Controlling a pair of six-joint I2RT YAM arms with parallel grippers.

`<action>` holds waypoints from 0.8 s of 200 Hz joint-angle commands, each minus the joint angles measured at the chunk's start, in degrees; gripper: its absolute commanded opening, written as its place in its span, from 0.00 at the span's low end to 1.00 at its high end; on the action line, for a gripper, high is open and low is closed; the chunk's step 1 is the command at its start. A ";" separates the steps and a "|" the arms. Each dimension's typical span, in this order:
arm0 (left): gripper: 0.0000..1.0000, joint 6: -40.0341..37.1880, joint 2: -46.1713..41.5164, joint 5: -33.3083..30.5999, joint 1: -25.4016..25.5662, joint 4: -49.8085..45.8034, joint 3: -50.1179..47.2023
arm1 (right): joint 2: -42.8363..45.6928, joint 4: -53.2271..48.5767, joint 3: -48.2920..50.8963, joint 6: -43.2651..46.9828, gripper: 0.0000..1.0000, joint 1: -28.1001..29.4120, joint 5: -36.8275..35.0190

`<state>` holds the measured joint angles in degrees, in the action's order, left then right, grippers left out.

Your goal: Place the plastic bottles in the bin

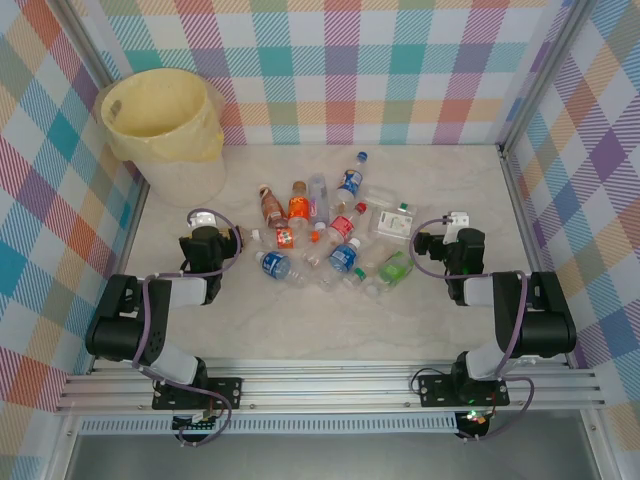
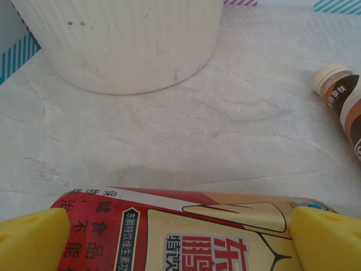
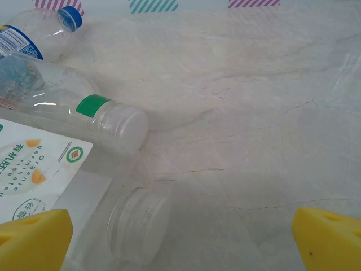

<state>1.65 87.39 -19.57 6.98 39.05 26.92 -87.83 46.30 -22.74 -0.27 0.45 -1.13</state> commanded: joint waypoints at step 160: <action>1.00 -0.80 -3.03 -0.60 0.05 -5.57 1.75 | 2.36 -1.44 -1.34 -0.80 1.00 0.34 -0.51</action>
<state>1.65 87.35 -19.55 6.98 38.94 26.92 -87.81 46.24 -22.74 -0.30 0.45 -1.13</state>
